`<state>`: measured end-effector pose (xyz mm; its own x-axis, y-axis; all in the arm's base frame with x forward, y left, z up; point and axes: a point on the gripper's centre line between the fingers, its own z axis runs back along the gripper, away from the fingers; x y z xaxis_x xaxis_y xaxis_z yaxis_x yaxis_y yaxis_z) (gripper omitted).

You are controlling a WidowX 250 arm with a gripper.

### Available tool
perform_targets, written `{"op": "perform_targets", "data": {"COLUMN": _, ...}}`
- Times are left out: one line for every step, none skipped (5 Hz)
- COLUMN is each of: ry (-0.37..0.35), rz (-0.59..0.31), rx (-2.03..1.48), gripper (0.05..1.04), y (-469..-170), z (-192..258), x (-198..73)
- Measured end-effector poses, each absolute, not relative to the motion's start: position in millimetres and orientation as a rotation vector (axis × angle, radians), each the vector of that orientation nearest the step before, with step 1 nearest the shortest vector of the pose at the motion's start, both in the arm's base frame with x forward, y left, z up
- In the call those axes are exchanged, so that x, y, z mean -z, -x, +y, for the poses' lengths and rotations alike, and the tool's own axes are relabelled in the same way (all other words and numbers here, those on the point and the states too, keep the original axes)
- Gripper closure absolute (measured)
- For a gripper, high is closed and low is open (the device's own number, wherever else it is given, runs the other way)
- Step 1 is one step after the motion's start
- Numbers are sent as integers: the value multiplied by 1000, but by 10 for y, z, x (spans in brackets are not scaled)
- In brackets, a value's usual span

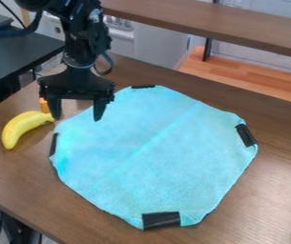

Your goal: Put the blue figure on the bottom right of the cloth

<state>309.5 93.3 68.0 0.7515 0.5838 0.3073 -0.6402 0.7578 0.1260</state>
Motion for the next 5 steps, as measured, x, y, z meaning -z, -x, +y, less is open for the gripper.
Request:
{"op": "perform_targets", "data": {"ry": -233, "rz": -224, "rx": -675, "gripper": 83, "y": -3074, "z": 925, "x": -582}}
{"op": "perform_targets", "data": {"ry": -221, "rz": -224, "rx": -695, "gripper": 83, "y": -3187, "z": 957, "x": -561}}
{"op": "perform_targets", "data": {"ry": -184, "rz": -223, "rx": -720, "gripper": 83, "y": -3306, "z": 1068, "x": -515}}
{"op": "perform_targets", "data": {"ry": -131, "rz": -271, "rx": -705, "gripper": 83, "y": -3460, "z": 1160, "x": -491}}
{"op": "perform_targets", "data": {"ry": -124, "rz": -337, "rx": -684, "gripper": 83, "y": -3601, "z": 1258, "x": -535}}
